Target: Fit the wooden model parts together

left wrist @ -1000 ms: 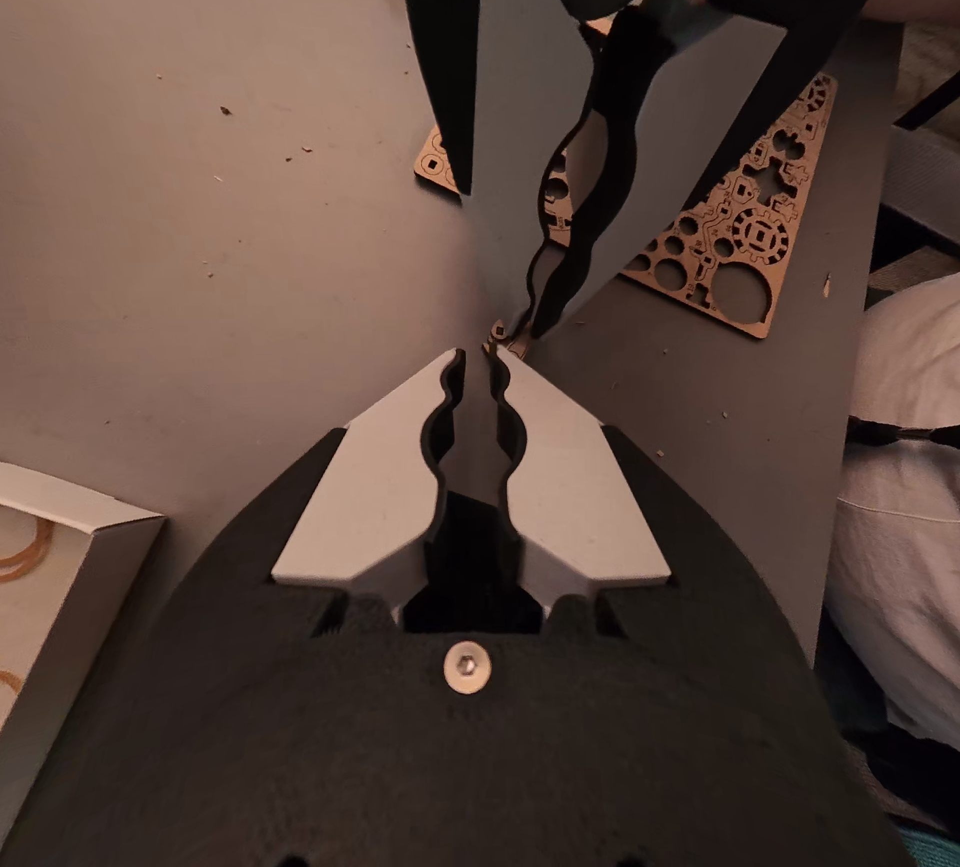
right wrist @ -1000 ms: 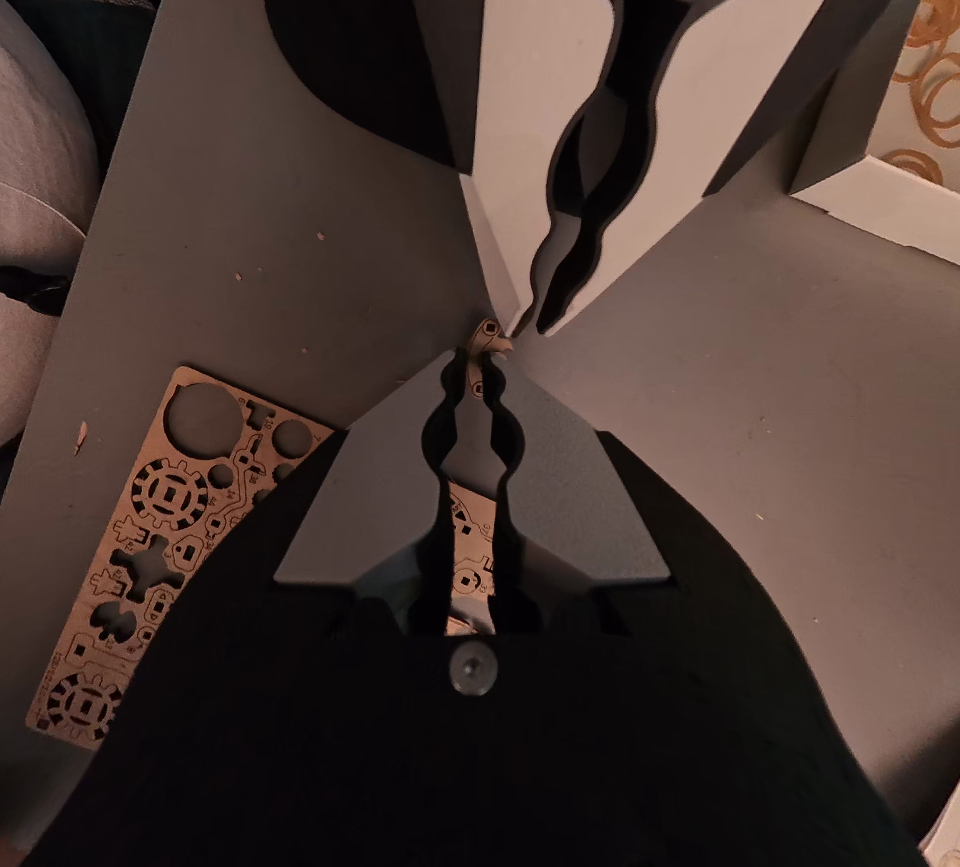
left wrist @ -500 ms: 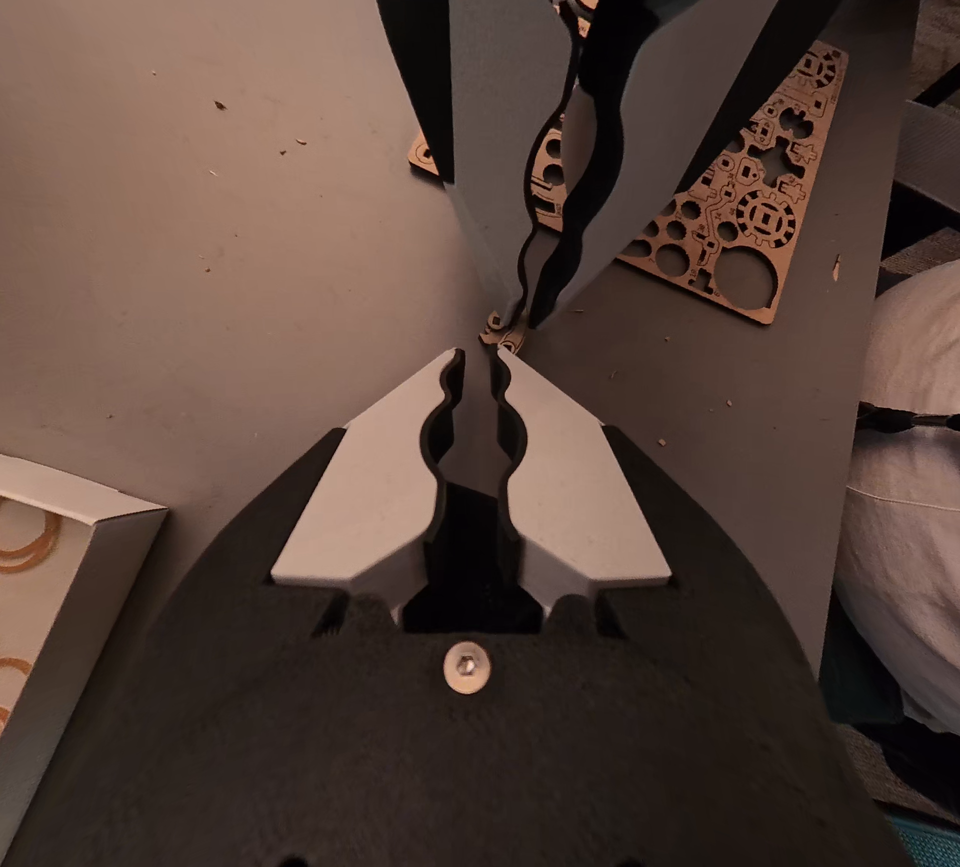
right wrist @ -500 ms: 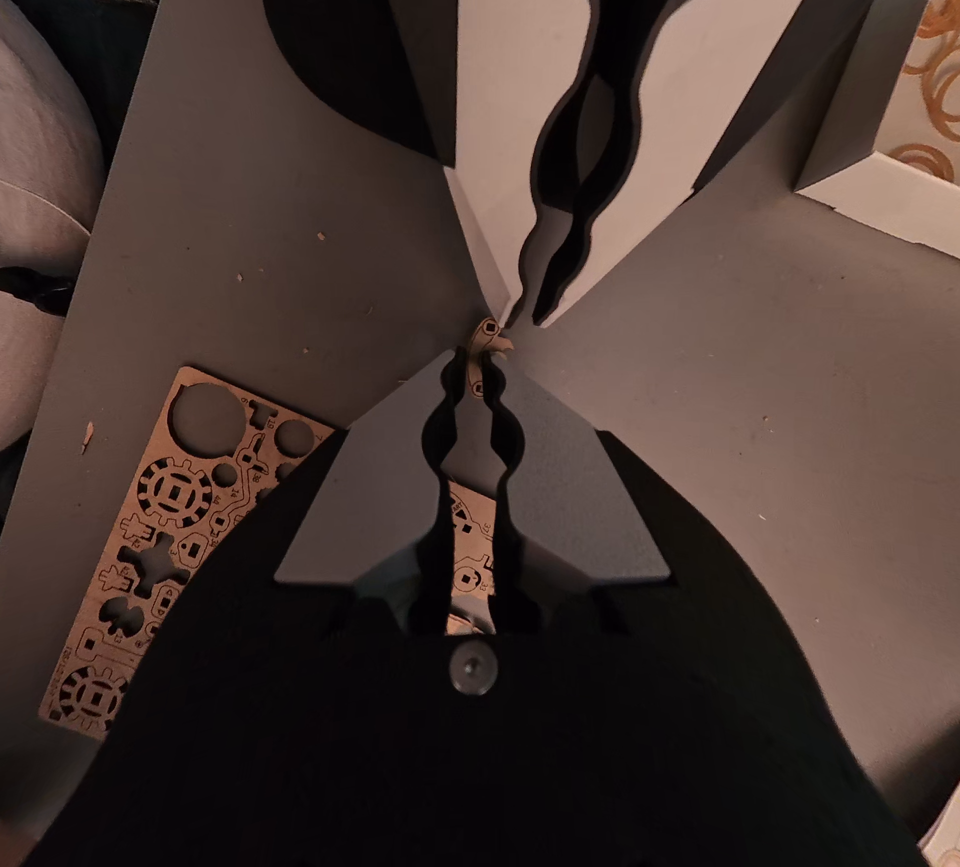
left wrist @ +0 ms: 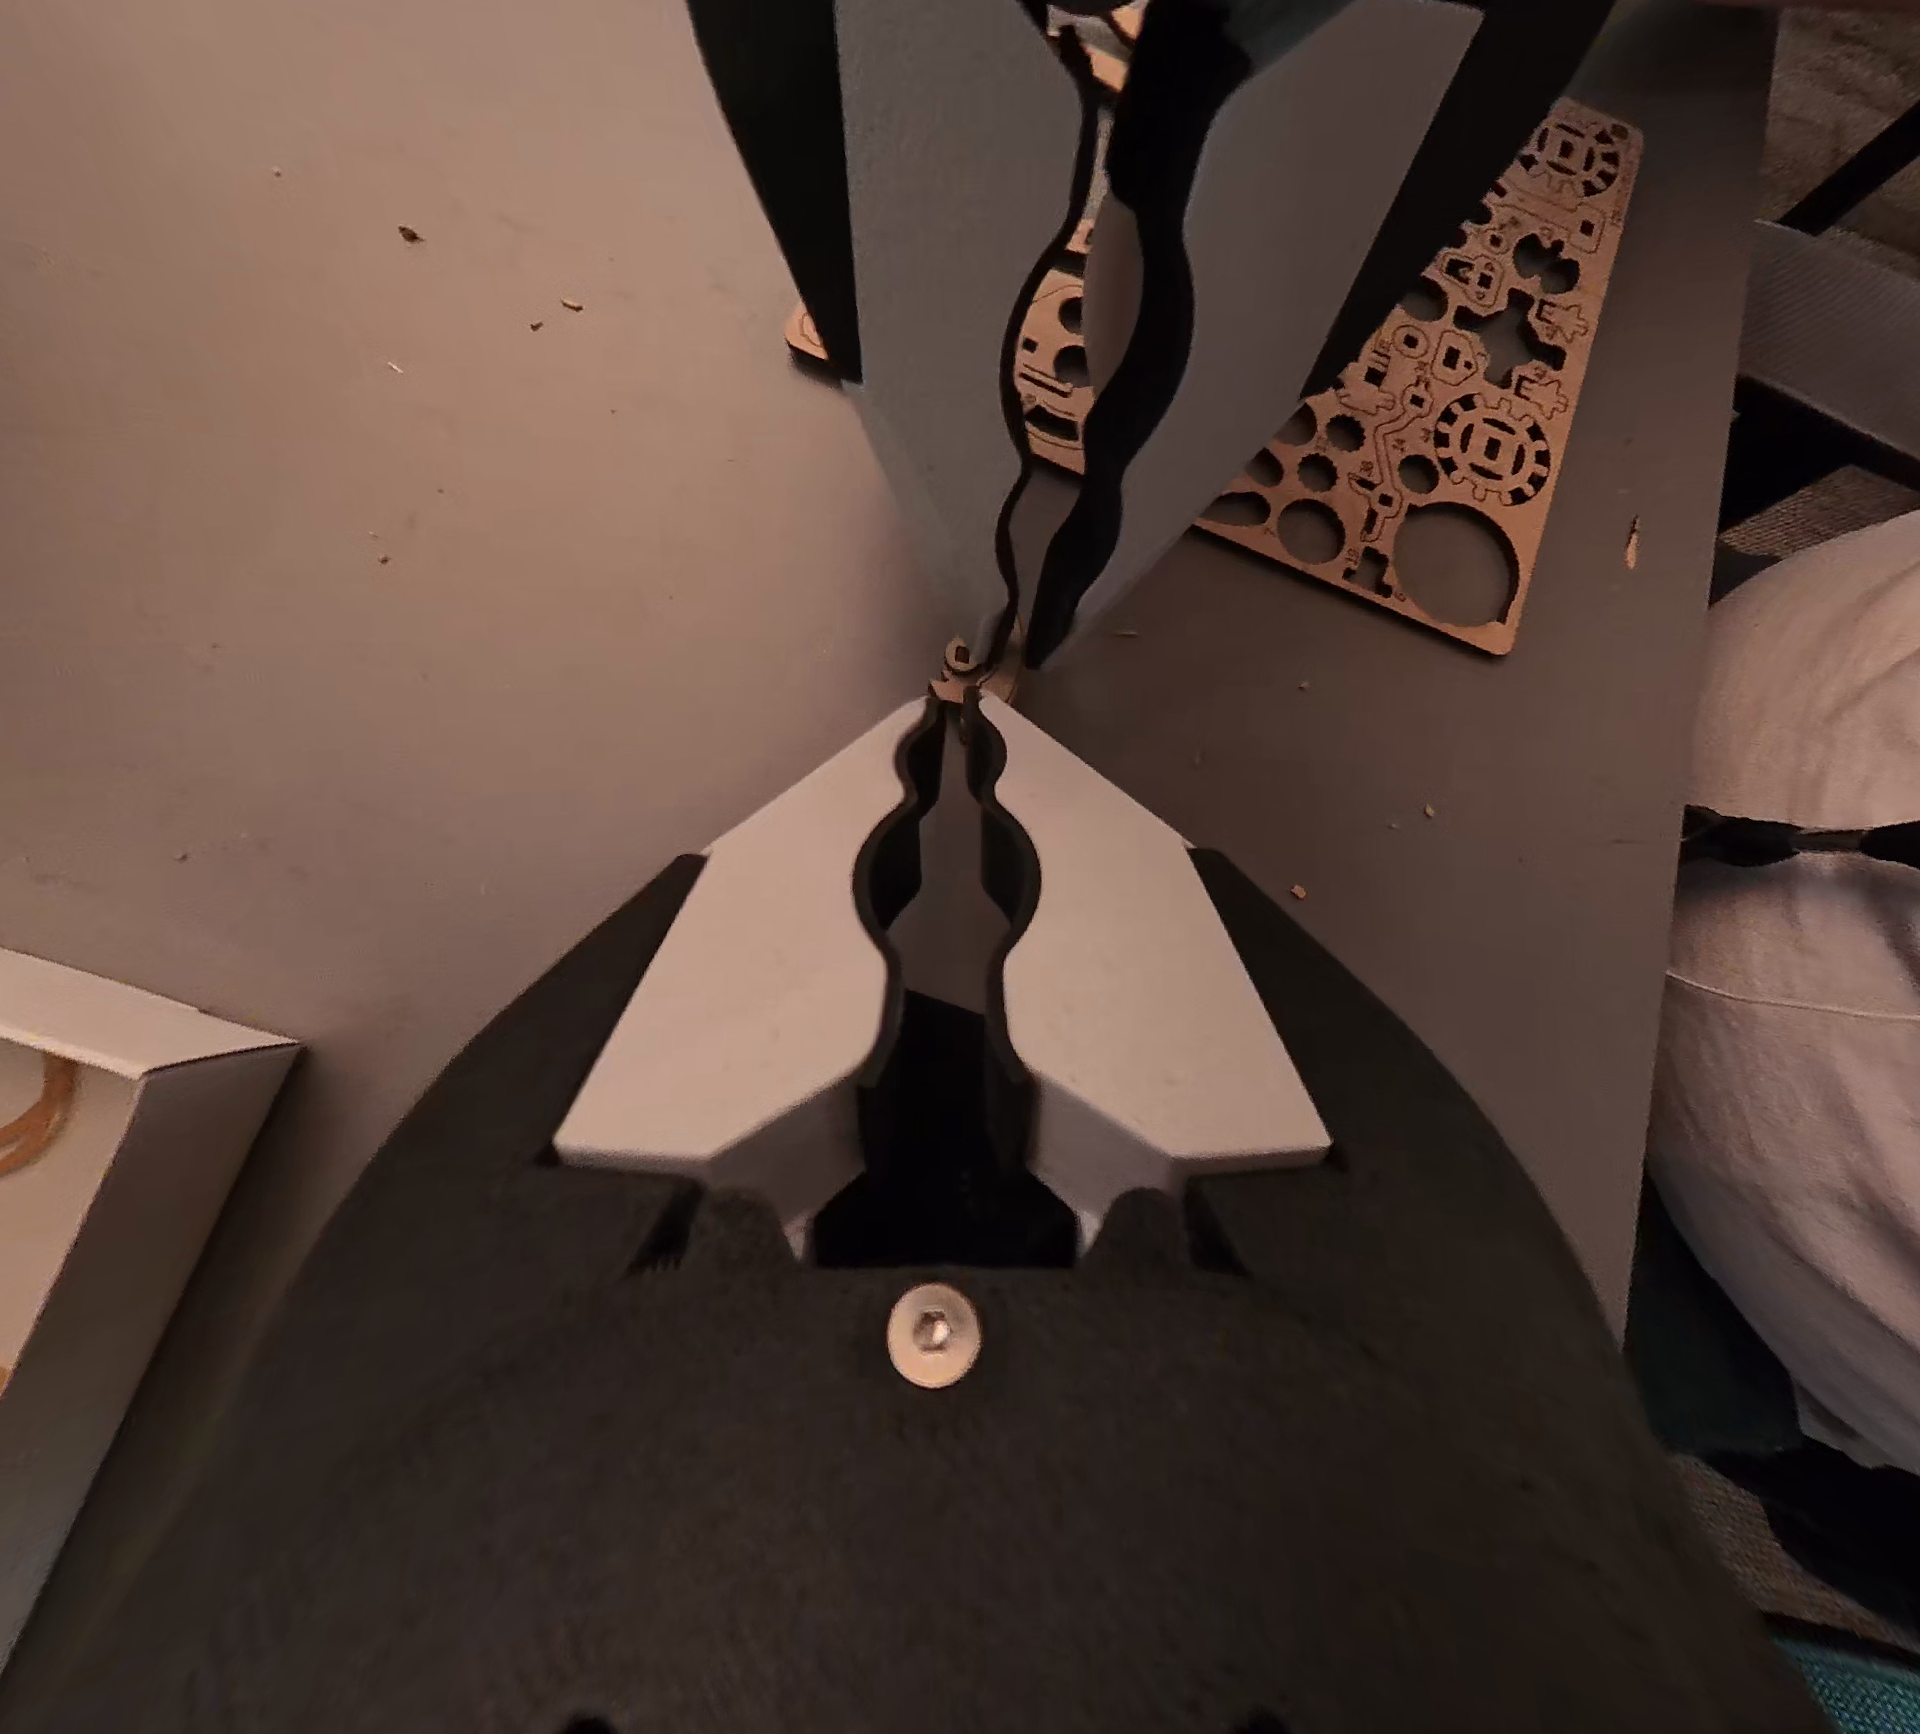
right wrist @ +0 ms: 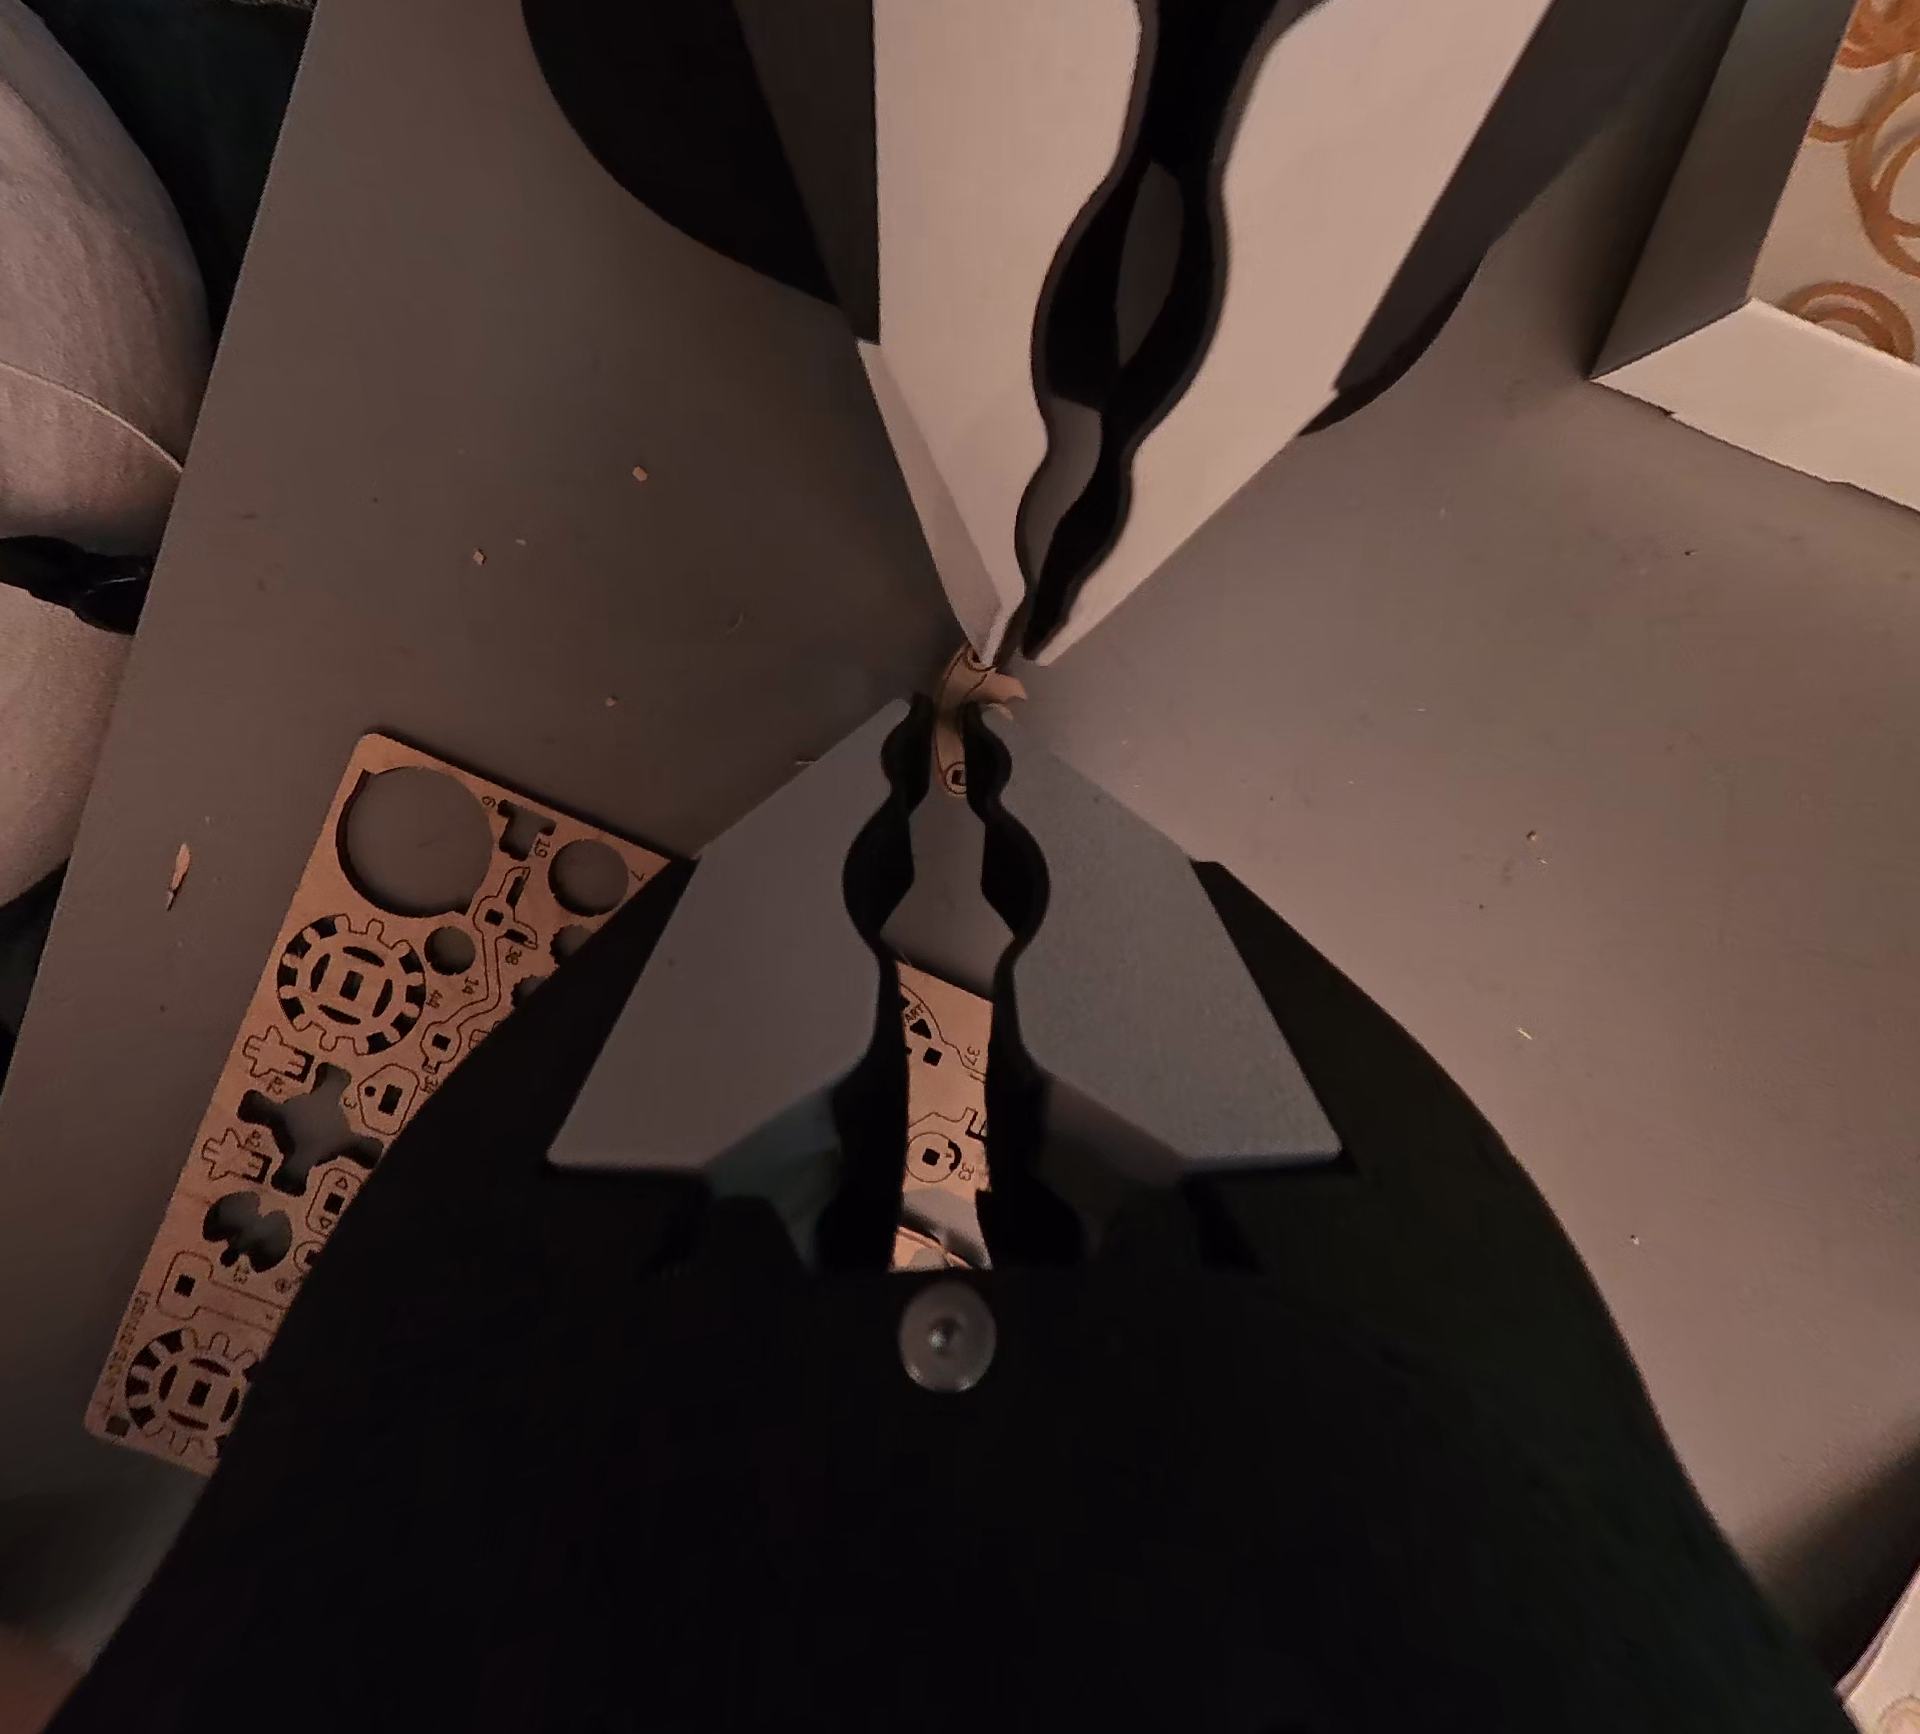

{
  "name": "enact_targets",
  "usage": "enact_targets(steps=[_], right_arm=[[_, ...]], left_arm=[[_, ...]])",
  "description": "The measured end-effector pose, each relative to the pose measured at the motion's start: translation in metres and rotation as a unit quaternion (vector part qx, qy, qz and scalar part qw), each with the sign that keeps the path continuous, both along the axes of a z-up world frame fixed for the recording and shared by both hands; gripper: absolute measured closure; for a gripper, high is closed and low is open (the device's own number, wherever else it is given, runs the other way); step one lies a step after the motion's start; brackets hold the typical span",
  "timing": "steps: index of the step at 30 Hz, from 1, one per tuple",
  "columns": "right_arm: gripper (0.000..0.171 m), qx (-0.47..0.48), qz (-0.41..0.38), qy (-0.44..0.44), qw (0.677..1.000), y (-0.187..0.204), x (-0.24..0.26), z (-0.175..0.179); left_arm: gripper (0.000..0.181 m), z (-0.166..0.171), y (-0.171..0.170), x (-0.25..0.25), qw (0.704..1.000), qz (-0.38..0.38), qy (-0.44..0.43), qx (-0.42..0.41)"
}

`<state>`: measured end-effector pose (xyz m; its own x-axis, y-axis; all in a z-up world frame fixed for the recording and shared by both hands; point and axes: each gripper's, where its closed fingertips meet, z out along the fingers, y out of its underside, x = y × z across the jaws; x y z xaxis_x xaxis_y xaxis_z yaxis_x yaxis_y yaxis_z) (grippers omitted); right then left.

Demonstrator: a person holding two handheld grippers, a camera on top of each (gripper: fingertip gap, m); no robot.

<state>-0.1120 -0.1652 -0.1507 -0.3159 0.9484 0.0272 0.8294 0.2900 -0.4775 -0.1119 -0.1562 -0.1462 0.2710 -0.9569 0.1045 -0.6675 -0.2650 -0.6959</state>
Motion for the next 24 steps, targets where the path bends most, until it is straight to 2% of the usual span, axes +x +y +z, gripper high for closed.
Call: enact_targets(steps=[20, 24], right_arm=[[0.167, -0.003, 0.001, -0.004, 1.0, -0.0007, 0.0003, -0.0003], [0.167, -0.003, 0.002, -0.004, 1.0, -0.001, 0.0, -0.0003]], left_arm=[[0.181, -0.0009, -0.0035, 0.0009, 0.999, -0.003, -0.003, 0.054], [0.181, 0.0018, -0.0008, 0.0003, 0.999, 0.014, -0.017, 0.027]])
